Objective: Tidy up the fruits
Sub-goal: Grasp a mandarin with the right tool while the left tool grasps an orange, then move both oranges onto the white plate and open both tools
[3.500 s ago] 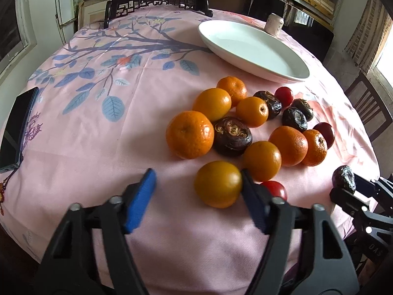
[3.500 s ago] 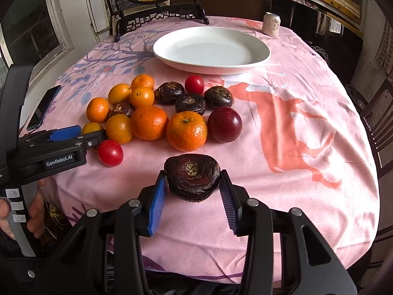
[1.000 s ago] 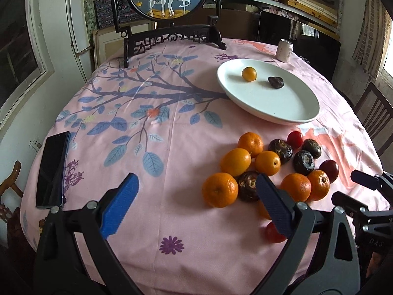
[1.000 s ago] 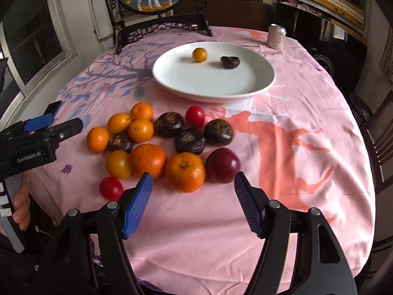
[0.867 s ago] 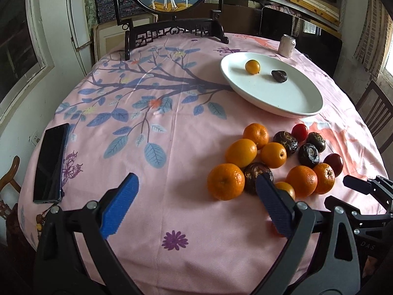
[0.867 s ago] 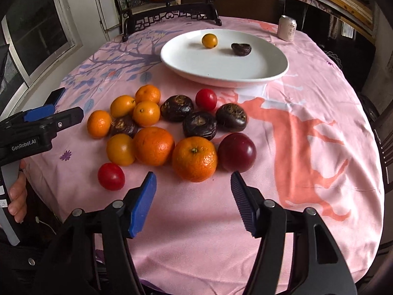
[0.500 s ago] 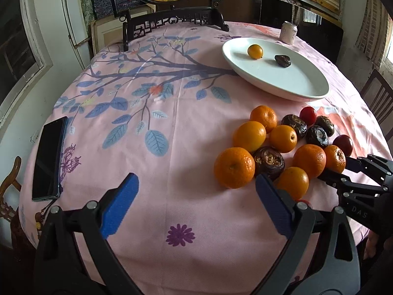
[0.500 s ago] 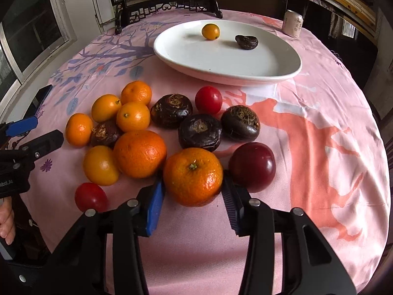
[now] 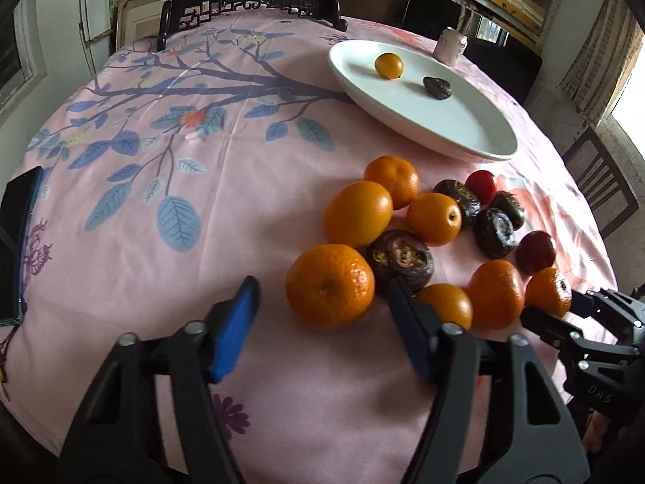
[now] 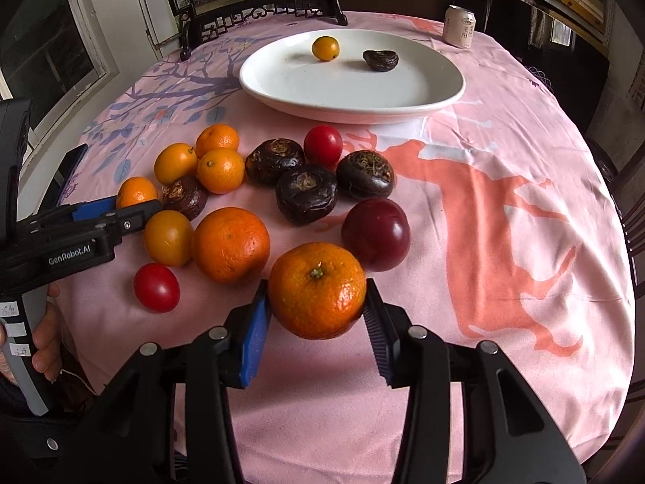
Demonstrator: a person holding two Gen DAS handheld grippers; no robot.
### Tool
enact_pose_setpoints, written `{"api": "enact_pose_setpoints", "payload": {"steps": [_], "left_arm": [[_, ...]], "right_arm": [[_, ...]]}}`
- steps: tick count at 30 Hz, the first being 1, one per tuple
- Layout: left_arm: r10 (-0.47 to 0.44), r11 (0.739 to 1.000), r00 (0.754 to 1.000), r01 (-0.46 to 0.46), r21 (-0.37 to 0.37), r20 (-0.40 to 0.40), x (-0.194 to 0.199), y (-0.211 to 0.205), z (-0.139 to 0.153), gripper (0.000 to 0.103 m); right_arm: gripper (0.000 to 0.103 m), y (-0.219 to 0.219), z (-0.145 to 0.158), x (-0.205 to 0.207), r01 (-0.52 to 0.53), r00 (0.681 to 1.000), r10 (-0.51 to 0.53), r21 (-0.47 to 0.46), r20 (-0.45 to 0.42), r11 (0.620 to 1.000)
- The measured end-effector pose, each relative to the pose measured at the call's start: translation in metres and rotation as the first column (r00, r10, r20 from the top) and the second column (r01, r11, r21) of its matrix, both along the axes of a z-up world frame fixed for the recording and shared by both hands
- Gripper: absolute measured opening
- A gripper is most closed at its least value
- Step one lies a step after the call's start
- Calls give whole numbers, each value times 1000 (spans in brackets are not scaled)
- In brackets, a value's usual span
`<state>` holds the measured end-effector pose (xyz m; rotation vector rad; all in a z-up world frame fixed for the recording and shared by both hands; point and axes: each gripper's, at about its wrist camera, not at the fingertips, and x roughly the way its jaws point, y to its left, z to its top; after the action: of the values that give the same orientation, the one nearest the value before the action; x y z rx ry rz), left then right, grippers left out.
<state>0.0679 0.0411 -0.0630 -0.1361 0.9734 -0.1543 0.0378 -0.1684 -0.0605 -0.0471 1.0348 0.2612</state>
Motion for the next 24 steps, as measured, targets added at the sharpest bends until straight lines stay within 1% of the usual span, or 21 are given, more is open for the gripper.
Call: {"api": "enact_pose_setpoints", "payload": {"steps": [1, 6, 10, 15, 20, 24], "left_arm": [[-3, 1000, 1000, 3, 3, -5, 1, -2, 0, 41], [9, 1000, 1000, -9, 19, 5, -6, -4, 3, 41], [28, 999, 999, -29, 25, 29, -13, 1, 14, 40], [36, 999, 997, -38, 32, 62, -18, 3, 29, 41], [17, 999, 997, -20, 35, 76, -18, -2, 39, 41], [-13, 999, 995, 8, 51, 96, -12, -14, 51, 41]], "right_arm": [[45, 0, 0, -1, -1, 1000, 1, 2, 0, 1000], [45, 1, 3, -3, -3, 1000, 3, 9, 5, 1000], [45, 1, 7, -6, -8, 1000, 8, 13, 20, 1000], [45, 1, 8, -5, -9, 1000, 9, 21, 19, 1000], [45, 0, 12, -4, -5, 999, 4, 27, 32, 1000], [45, -2, 23, 3, -15, 999, 13, 40, 52, 999]]}}
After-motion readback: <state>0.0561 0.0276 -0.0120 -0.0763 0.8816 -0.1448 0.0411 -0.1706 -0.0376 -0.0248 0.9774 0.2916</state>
